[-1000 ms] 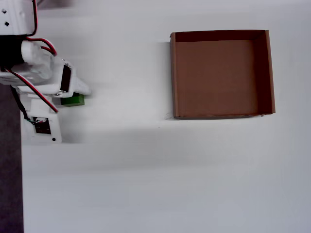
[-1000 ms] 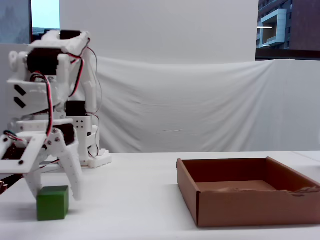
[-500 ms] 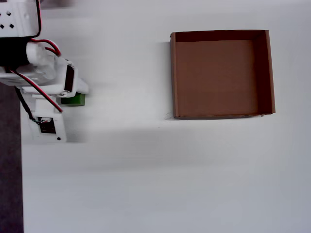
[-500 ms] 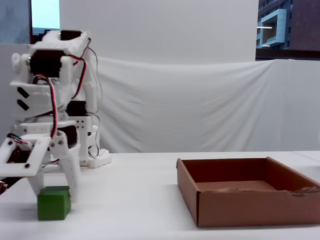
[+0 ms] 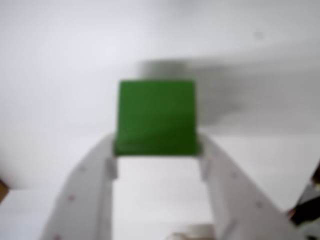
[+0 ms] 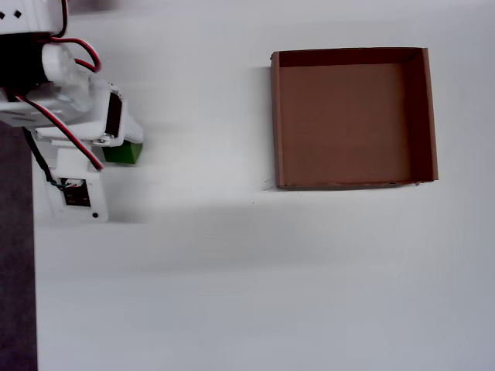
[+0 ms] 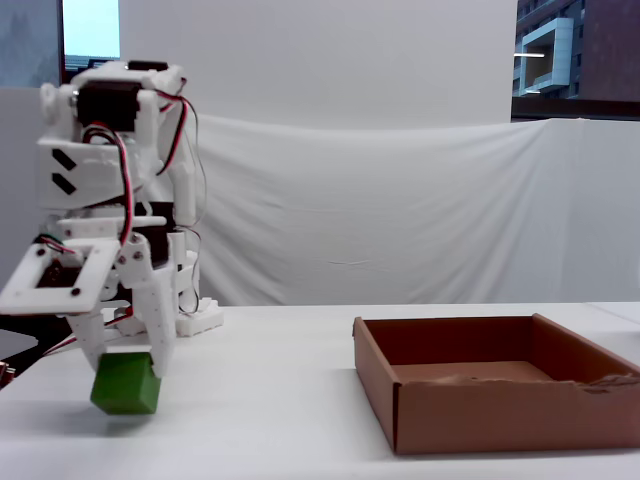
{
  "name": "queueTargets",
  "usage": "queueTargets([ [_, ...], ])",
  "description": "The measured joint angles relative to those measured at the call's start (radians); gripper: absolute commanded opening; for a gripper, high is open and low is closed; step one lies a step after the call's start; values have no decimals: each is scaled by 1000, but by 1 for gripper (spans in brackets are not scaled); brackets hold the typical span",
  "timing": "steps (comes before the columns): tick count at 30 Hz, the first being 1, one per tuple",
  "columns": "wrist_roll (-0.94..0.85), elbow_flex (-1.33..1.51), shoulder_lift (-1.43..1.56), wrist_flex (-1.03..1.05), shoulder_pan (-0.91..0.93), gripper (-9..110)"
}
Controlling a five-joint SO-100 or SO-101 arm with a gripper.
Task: Grasp a green cube and put it in a box.
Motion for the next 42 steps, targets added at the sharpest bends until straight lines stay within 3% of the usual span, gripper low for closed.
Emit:
queueTargets([
  [15, 181, -146, 126, 249, -190, 15],
  [33, 213, -287, 114, 318, -627, 15],
  [42, 247, -468, -55, 330, -781, 15],
])
